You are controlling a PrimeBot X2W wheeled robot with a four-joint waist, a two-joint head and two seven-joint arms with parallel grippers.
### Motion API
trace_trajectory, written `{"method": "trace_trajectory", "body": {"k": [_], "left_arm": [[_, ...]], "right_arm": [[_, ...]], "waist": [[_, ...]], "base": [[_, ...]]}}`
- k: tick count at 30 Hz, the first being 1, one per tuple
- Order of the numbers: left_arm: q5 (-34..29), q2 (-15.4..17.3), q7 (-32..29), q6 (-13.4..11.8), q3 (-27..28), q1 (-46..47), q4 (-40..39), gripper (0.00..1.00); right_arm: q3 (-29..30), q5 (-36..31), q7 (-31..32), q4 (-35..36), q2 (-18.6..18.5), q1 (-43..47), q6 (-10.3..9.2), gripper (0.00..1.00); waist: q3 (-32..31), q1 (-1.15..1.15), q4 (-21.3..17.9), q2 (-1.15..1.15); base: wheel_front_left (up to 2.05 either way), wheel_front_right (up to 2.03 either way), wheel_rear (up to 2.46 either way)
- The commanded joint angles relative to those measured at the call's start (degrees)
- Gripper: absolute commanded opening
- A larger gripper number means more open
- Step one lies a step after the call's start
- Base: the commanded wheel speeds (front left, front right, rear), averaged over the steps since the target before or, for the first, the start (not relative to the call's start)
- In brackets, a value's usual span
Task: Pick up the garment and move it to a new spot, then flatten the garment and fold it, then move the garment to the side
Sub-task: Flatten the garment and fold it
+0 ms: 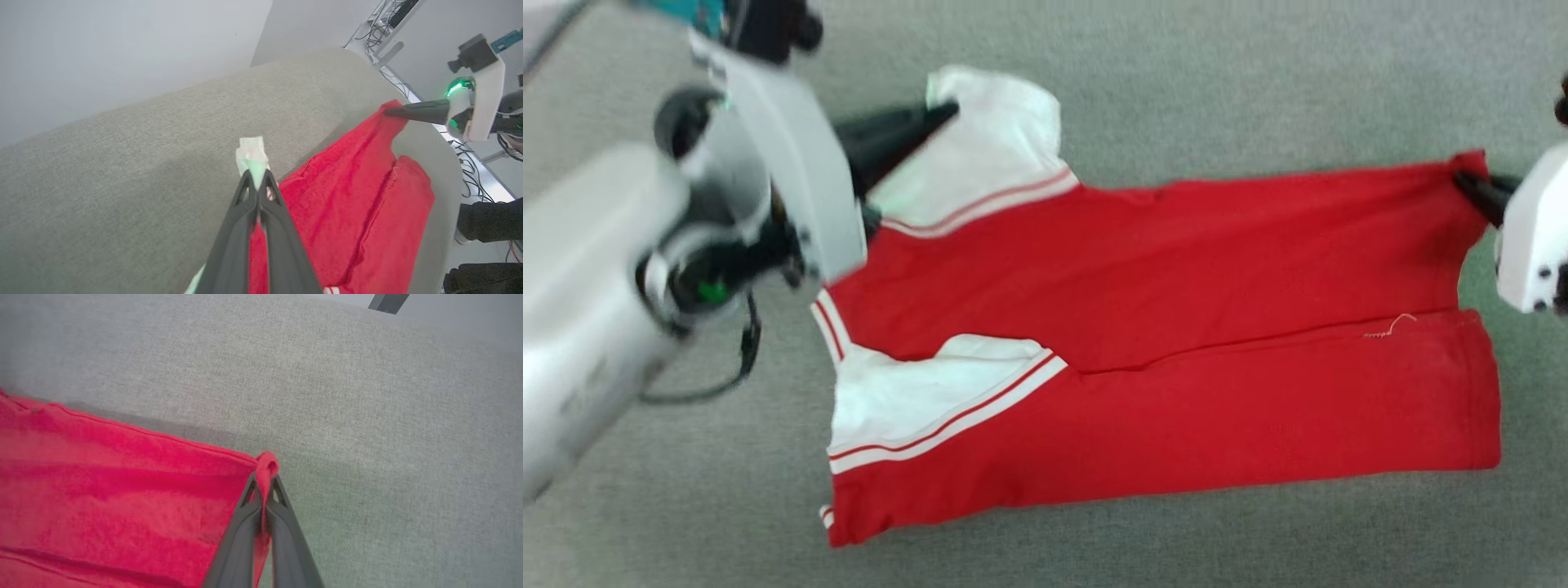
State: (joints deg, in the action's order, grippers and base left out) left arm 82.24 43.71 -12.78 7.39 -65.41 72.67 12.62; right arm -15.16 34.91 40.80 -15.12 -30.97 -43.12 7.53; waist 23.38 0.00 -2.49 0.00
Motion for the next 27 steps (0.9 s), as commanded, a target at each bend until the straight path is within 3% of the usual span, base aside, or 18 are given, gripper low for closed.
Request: {"method": "trace_trajectory", "body": {"k": [1,8,14,19,27], "left_arm": [[0.10,1.15,0.99,0.15,-0.25,-1.49,-1.55,0.00],[0.00,8.30,11.55,0.15,-1.30,-11.01,-13.38,0.00],[-1.03,12.70,20.15,-0.61,-3.01,-20.54,-18.49,0.00],[-1.81,13.56,25.03,-2.63,-4.22,-27.08,-20.40,0.00],[-2.23,14.80,27.50,-4.80,-2.46,-32.43,-23.57,0.00]], "right_arm": [[0.38,0.31,-0.22,0.67,-0.70,1.44,-0.09,0.00],[3.80,1.60,-0.47,6.27,-2.98,9.91,-0.09,0.00],[7.65,1.45,1.04,11.85,-3.49,18.46,-0.09,0.00],[11.30,1.00,2.42,15.87,-2.58,24.47,-0.09,0.00],[15.10,-1.40,3.54,22.14,-0.94,29.37,-0.09,0.00]], "waist": [[-3.69,0.00,2.36,0.00],[-5.73,0.00,3.88,0.00],[-6.14,0.00,4.31,0.00],[-5.59,0.00,4.39,0.00],[-4.21,0.00,4.22,0.00]], "base": [[0.00,0.00,0.00],[0.00,0.00,0.00],[0.00,0.00,0.00],[0.00,0.00,0.00],[0.00,0.00,0.00]]}}
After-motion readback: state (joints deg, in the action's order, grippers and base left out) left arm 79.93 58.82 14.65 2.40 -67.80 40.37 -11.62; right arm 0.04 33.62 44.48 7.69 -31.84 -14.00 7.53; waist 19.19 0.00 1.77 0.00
